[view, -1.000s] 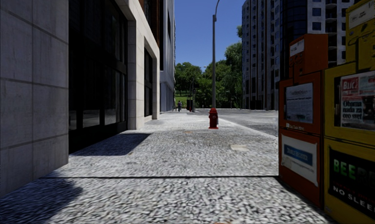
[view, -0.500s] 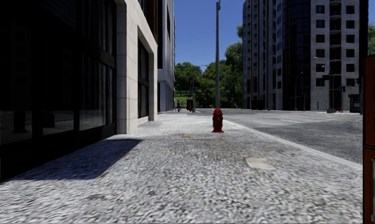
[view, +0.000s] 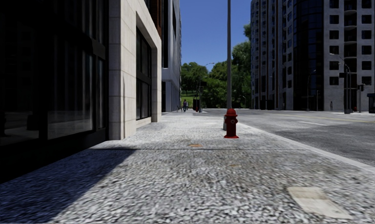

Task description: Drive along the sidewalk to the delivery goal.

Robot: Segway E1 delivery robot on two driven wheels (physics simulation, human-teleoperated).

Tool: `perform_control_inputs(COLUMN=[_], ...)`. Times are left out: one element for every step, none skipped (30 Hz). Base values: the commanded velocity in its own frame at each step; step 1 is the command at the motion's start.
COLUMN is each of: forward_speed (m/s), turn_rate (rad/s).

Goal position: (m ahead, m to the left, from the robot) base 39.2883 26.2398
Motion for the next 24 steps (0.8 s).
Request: perform_control_inputs(forward_speed=[2.0,2.0,2.0,2.0,2.0,2.0,2.0,2.0,2.0,2.0,2.0,2.0,2.0,2.0,2.0,2.0,2.0,2.0,2.0,2.0,2.0,2.0,2.0,2.0], turn_rate=[0.24,0.24,0.24,0.2,0.0,0.0,0.0,0.0,0.0,0.0,0.0,0.0,0.0,0.0,0.0,0.0,0.0,0.0,0.0,0.0,0.0,0.0,0.0,0.0])
